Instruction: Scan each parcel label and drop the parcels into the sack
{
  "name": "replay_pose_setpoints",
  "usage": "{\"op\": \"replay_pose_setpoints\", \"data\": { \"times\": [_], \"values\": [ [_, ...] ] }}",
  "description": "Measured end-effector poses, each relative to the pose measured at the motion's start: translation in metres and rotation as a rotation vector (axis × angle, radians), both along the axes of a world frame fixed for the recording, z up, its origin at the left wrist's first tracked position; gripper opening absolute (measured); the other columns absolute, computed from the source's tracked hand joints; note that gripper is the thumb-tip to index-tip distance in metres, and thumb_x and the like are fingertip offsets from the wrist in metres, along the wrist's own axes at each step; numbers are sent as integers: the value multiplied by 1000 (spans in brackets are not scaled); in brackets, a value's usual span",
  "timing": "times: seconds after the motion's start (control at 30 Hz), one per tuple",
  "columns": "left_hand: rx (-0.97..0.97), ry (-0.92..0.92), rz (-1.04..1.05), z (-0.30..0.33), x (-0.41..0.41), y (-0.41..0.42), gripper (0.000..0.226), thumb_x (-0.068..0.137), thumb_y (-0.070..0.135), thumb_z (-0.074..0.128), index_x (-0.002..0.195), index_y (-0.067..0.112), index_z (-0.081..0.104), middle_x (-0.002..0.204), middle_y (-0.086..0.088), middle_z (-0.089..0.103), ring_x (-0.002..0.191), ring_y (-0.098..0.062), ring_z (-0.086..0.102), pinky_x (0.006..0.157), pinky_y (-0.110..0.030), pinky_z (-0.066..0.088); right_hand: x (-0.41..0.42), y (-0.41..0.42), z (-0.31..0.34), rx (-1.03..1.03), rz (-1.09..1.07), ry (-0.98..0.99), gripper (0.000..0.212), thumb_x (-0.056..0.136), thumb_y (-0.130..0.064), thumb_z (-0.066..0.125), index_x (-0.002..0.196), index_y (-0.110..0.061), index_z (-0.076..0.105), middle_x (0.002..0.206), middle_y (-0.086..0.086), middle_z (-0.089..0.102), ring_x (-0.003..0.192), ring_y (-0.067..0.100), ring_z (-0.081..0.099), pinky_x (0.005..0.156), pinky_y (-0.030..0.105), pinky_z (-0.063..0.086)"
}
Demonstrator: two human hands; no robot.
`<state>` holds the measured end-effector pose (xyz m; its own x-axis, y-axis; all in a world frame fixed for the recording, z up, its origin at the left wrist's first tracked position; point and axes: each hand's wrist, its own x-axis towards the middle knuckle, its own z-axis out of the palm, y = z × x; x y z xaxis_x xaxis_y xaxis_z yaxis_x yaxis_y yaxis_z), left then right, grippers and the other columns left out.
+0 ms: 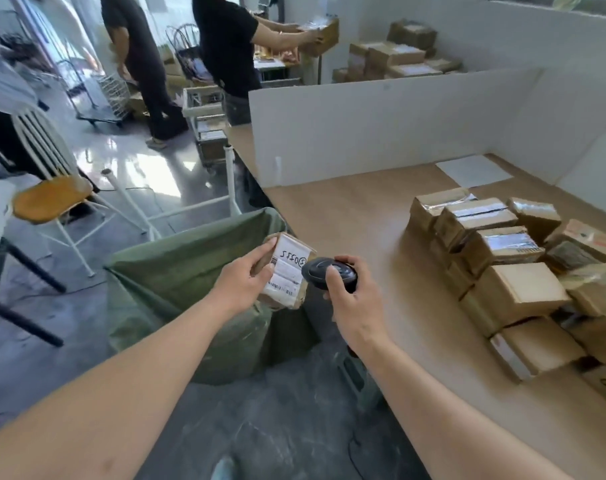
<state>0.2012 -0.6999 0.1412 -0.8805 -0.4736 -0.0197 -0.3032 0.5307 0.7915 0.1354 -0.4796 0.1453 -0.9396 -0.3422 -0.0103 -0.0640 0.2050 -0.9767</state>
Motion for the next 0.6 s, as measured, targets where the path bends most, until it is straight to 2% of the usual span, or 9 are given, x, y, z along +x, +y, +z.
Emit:
{"op": "replay_pose_setpoints", "data": {
  "times": [0.13, 0.23, 0.3, 0.4, 0.47, 0.6],
  "values": [
    [-17, -55, 49, -14, 26, -58, 53, 106, 31, 57, 154, 49, 44, 144, 8, 62, 112, -10, 56, 86, -19, 40, 10, -62, -10, 29, 50, -13, 35, 85, -70, 58, 114, -51, 62, 100, -27, 73, 95, 11, 75, 88, 52, 64],
    [-27, -137, 48, -34, 38, -107, 53, 106, 33, 56, 154, 51, 42, 144, 5, 62, 111, -11, 55, 90, -24, 39, 19, -110, -25, 64, 63, -37, 29, 87, -70, 59, 113, -56, 61, 102, -30, 72, 93, 13, 75, 81, 56, 65],
    [-14, -183, 28, -49, 42, -139, 53, 107, 33, 54, 155, 52, 40, 140, 5, 63, 111, -13, 57, 88, -26, 43, 23, -141, -36, 89, 56, -70, 27, 91, -66, 61, 116, -56, 61, 102, -26, 73, 92, 15, 75, 77, 58, 65],
    [-24, -235, -19, -68, 43, -183, 54, 108, 31, 54, 157, 48, 39, 126, 5, 62, 106, -13, 57, 80, -22, 44, 29, -184, -51, 133, 46, -99, 24, 98, -56, 64, 121, -50, 62, 102, -18, 75, 94, 10, 74, 82, 48, 65],
    [-51, -282, -43, -82, 43, -208, 54, 109, 33, 53, 159, 47, 37, 120, 0, 59, 104, -16, 57, 83, -25, 42, 33, -208, -60, 148, 31, -117, 23, 101, -51, 65, 124, -47, 61, 107, -15, 75, 96, 10, 74, 84, 39, 63],
    [-102, -400, -90, -110, 39, -244, 56, 108, 44, 51, 158, 56, 30, 111, -2, 52, 98, -17, 57, 76, -28, 42, 36, -241, -77, 201, 18, -162, 22, 103, -50, 63, 125, -46, 59, 109, -17, 73, 95, 9, 75, 82, 30, 59]
  ]
}}
